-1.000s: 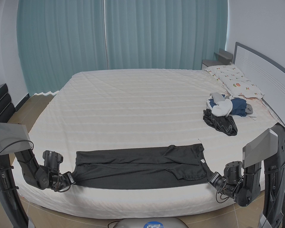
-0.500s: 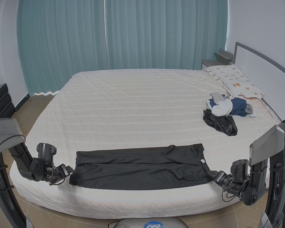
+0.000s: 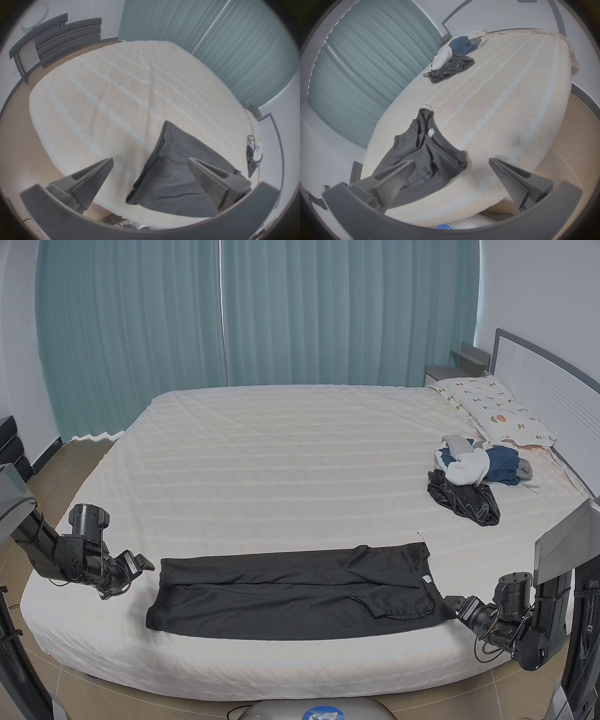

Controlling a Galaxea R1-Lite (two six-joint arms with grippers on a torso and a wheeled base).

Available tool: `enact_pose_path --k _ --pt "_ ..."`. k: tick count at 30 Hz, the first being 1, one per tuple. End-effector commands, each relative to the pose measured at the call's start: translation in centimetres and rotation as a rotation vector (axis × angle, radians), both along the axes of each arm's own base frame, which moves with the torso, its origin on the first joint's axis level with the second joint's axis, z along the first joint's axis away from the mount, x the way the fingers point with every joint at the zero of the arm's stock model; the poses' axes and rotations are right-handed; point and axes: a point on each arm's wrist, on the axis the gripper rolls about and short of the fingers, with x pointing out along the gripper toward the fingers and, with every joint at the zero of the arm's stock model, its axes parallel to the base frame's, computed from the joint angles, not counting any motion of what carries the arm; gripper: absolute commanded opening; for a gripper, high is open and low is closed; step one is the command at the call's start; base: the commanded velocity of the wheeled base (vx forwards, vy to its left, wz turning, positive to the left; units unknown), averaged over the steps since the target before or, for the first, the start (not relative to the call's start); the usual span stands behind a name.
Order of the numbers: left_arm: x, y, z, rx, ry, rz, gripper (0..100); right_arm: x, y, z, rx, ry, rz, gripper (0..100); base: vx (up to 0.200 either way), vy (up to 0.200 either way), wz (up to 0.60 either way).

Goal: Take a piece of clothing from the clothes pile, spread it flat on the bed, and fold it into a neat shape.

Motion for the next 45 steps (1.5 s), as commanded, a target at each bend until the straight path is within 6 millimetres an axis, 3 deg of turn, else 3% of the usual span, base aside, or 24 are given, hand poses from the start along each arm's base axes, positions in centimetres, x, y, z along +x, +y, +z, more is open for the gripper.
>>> enact_pose_path --k 1,9,16,17,18,22,26,35,38,45 --pt "2.7 -1.5 -1.2 -0.048 -0.005 -0.038 100 0.4 -0.7 1.7 0.014 -0.079 -0.031 100 0.0 0.0 0.0" --pt "3.7 -3.5 -4.0 -0.07 0.052 -0.066 100 1.3 -2.2 3.0 0.026 -0.148 -0.084 100 0.0 0.0 0.0" --pt "4.9 -3.9 -4.0 -0.097 0.03 -0.041 100 1.6 -1.9 3.2 0.041 -0.164 -0.07 100 0.0 0.0 0.0" --pt "5.5 -4.3 -4.7 -0.095 0.034 -0.035 100 1.8 -1.5 3.6 0.053 -0.184 -0.048 100 0.0 0.0 0.0" --pt "5.7 -4.4 -4.9 -0.087 0.036 -0.03 0 1.8 -1.3 3.7 0.058 -0.191 -0.035 100 0.0 0.0 0.0" --pt "6.0 -4.3 -4.8 -0.061 0.021 -0.004 0 2.0 0.2 3.8 0.078 -0.199 0.04 100 0.0 0.0 0.0" --pt "6.2 -4.2 -4.4 -0.071 -0.034 0.057 0 3.5 2.7 4.1 0.095 -0.236 0.12 100 0.0 0.0 0.0" --pt "5.8 -4.1 -3.6 -0.069 -0.102 0.095 0 8.6 6.6 4.9 0.16 -0.165 0.145 100 0.0 0.0 0.0" --pt "6.1 -4.1 -3.2 -0.095 -0.144 0.126 0 10.3 8.5 4.0 0.193 -0.093 0.143 100 0.0 0.0 0.0" --pt "6.0 -4.1 -2.9 -0.1 -0.156 0.135 0 11.5 10.2 2.1 0.172 -0.015 0.157 100 0.0 0.0 0.0"
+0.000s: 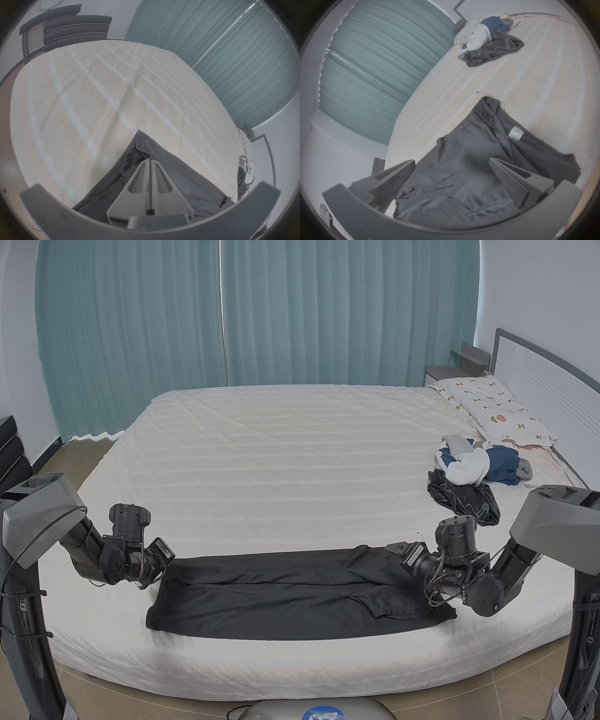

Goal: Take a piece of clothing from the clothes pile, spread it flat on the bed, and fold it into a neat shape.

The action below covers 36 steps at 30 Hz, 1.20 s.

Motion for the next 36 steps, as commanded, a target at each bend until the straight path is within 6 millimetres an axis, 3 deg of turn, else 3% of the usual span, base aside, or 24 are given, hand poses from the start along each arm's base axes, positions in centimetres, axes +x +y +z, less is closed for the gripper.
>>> enact_pose_path --k 1,12,23,24,36 --pt "-0.2 0.0 0.5 -0.006 -0.018 0.01 0 1.0 1.9 -1.9 -0.009 0.044 0.023 100 0.0 0.0 0.0" --pt "-0.4 0.1 0.5 -0.009 -0.015 0.015 0 0.0 1.5 -0.3 -0.021 0.077 0.023 100 0.0 0.0 0.0" --pt "-1.1 0.2 0.4 -0.006 0.002 0.009 0 -0.5 1.1 -1.4 -0.054 0.156 0.016 100 0.0 0.0 0.0" --pt "-1.1 0.1 0.4 -0.005 0.004 0.006 100 -0.3 1.0 -1.5 -0.053 0.155 0.011 100 0.0 0.0 0.0" --pt "-1.3 0.3 0.3 -0.001 0.01 0.009 100 0.9 0.9 -2.2 -0.07 0.183 -0.014 100 0.0 0.0 0.0"
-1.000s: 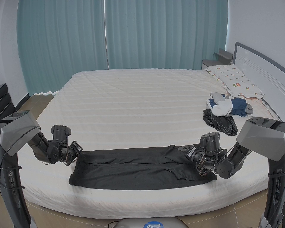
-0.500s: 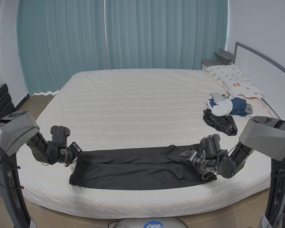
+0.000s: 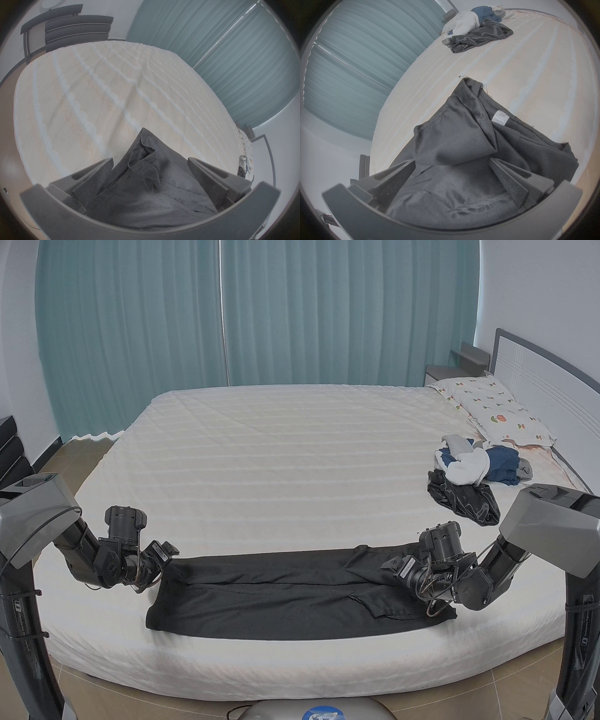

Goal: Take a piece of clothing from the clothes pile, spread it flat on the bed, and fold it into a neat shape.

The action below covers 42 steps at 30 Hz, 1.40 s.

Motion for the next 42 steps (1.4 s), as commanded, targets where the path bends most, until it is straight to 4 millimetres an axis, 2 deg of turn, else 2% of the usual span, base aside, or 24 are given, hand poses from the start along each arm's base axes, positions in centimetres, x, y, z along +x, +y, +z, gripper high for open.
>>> enact_pose_path --k 1,7,8,16,21,24,35,36,42 --pt "0.0 0.1 0.0 0.0 0.001 0.002 100 0.8 0.2 -0.4 -0.004 -0.012 -0.015 100 0.0 0.0 0.0" --pt "0.0 0.2 -0.1 0.0 0.002 0.003 100 1.9 0.3 -1.0 -0.015 -0.025 -0.038 100 0.0 0.0 0.0" --pt "0.0 0.2 -0.1 0.0 0.002 0.003 100 2.0 0.3 -1.1 -0.015 -0.025 -0.042 0 0.0 0.0 0.0" --pt "0.1 0.6 0.0 0.001 -0.002 0.013 100 1.6 0.5 -0.7 -0.037 -0.028 -0.056 0 0.0 0.0 0.0" --pt "0.3 0.5 -0.2 0.002 -0.002 0.009 100 1.5 0.3 0.9 -0.037 -0.046 -0.066 0 0.0 0.0 0.0" --pt "0.5 0.2 -0.2 0.004 -0.004 0.003 100 1.4 0.4 1.2 -0.038 -0.048 -0.065 0 0.0 0.0 0.0" --pt "2.3 -0.2 -1.8 0.033 0.001 -0.018 100 1.2 0.6 0.7 -0.043 -0.035 -0.06 0 0.0 0.0 0.0" --pt "2.5 -0.2 -1.9 0.033 0.0 -0.018 0 1.2 0.6 0.7 -0.043 -0.035 -0.06 0 0.0 0.0 0.0" --pt "2.6 -0.2 -2.1 0.041 0.004 -0.01 0 1.2 0.4 0.8 -0.044 -0.035 -0.062 0 0.0 0.0 0.0"
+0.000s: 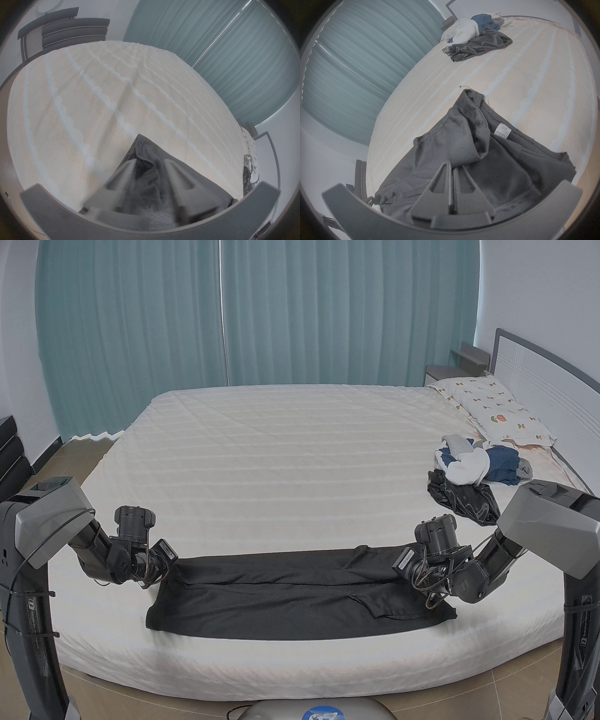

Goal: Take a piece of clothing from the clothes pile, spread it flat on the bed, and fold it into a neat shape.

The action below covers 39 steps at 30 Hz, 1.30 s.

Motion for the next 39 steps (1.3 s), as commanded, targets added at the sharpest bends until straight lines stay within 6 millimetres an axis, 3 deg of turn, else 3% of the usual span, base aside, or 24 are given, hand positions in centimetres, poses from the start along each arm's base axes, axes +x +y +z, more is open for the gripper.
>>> enact_pose_path --k 1,7,11,19,23,28,34,39 --pt "0.1 0.1 -0.5 0.015 0.01 0.016 0 0.0 -0.1 0.2 0.001 -0.004 -0.002 0 0.0 0.0 0.0" --pt "-0.1 0.2 -0.4 0.036 0.02 0.014 0 0.1 -0.3 0.3 -0.004 -0.008 -0.006 0 0.0 0.0 0.0" --pt "0.2 0.5 0.9 0.025 -0.03 0.032 0 0.7 -0.8 1.1 -0.001 -0.046 -0.016 0 0.0 0.0 0.0" --pt "1.0 0.9 2.9 -0.075 -0.226 0.113 0 3.8 -1.3 4.6 0.058 -0.269 -0.043 0 0.0 0.0 0.0" --pt "1.1 1.6 3.3 -0.122 -0.319 0.165 0 4.2 -1.5 5.1 0.085 -0.365 -0.048 0 0.0 0.0 0.0" --pt "0.5 2.3 2.4 -0.123 -0.367 0.177 0 3.7 -1.7 2.8 0.033 -0.319 -0.027 0 0.0 0.0 0.0" --pt "-0.8 2.4 0.8 -0.078 -0.293 0.144 0 2.7 -2.4 -0.1 -0.053 -0.224 0.004 0 0.0 0.0 0.0" --pt "-2.5 2.3 -0.7 0.011 -0.213 0.079 0 1.9 -2.9 -0.7 -0.089 -0.191 0.021 0 0.0 0.0 0.0"
